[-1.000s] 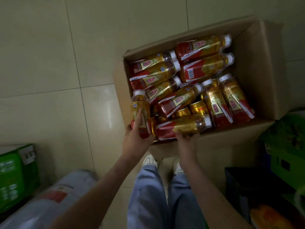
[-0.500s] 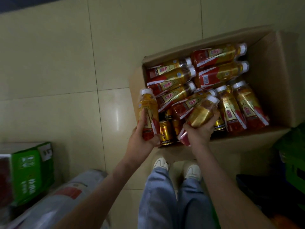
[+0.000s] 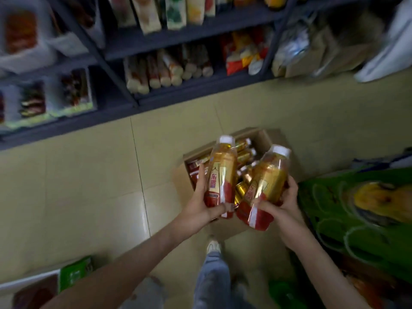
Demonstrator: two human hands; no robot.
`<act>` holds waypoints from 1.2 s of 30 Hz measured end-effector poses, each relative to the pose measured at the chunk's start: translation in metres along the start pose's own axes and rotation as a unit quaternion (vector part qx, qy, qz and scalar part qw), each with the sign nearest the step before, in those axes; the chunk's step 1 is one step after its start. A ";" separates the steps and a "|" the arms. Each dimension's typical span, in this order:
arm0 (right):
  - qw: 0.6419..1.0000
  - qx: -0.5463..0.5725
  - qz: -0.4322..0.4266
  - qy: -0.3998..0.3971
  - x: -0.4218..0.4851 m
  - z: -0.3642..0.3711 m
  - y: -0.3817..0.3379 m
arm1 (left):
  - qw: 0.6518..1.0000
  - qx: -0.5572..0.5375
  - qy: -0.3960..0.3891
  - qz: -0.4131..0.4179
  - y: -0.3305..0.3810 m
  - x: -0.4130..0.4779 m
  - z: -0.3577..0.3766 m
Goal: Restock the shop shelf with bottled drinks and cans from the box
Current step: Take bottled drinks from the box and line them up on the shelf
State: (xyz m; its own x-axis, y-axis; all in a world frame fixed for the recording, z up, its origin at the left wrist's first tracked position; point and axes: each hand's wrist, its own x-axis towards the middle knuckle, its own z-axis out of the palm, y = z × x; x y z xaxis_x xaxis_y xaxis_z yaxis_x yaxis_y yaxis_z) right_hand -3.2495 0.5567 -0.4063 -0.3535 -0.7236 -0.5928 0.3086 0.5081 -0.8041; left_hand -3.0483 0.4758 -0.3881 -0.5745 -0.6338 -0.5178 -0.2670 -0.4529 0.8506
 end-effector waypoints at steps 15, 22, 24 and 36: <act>0.962 0.015 -0.272 0.027 -0.360 -0.118 -0.117 | 0.959 0.088 -0.188 0.191 0.163 -0.254 0.194; 0.899 0.028 -0.406 0.165 -0.515 -0.180 -0.130 | 0.899 0.171 -0.254 0.315 0.226 -0.357 0.304; 0.876 0.024 -0.441 0.196 -0.549 -0.190 -0.136 | 0.878 0.183 -0.270 0.350 0.239 -0.377 0.327; 0.762 -0.030 -0.530 0.372 -0.680 -0.228 -0.183 | 0.780 0.175 -0.301 0.520 0.294 -0.441 0.413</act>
State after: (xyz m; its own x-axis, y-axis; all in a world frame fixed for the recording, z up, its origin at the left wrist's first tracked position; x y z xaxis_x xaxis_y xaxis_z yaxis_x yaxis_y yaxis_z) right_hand -3.2667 1.0622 0.1335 -0.7852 -0.2889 0.5477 -0.5313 -0.1402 -0.8355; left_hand -3.1935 0.8811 0.1278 -0.8524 -0.0863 0.5157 0.4516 0.3757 0.8093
